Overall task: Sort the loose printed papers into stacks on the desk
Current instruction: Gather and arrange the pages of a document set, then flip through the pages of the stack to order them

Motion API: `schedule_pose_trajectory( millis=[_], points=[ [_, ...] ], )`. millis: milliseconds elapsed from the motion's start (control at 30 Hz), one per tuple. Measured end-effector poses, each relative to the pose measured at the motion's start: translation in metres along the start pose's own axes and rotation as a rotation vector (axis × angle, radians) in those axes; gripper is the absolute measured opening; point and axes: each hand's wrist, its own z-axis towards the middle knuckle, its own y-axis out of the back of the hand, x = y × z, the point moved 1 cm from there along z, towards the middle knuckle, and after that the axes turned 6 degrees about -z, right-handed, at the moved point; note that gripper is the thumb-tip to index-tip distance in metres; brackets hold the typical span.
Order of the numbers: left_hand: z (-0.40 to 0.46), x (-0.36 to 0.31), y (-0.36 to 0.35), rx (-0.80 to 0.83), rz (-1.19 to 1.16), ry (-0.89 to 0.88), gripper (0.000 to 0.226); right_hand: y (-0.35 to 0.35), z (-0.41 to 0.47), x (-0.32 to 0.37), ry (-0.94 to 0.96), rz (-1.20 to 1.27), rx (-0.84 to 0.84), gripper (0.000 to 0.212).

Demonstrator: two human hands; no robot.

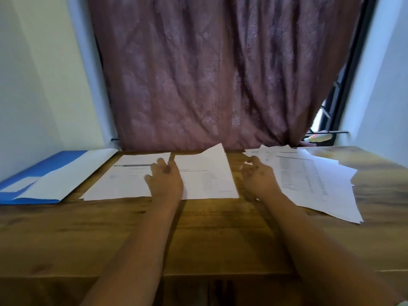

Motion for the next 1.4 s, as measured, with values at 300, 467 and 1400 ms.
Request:
schedule_pose_trajectory(
  millis=[300, 467, 1400],
  points=[
    [-0.035, -0.154, -0.047, 0.63, -0.568, -0.159, 0.052, 0.13, 0.028, -0.185, -0.584, -0.62, 0.032, 0.117],
    [-0.013, -0.21, -0.129, 0.587, -0.383, 0.024, 0.091, 0.124, 0.039, -0.193, -0.514, -0.676, 0.121, 0.12],
    [0.027, -0.241, -0.166, 0.558, -0.563, 0.16, 0.112, 0.144, 0.139, -0.175, -0.289, -0.694, 0.536, 0.114]
  ],
)
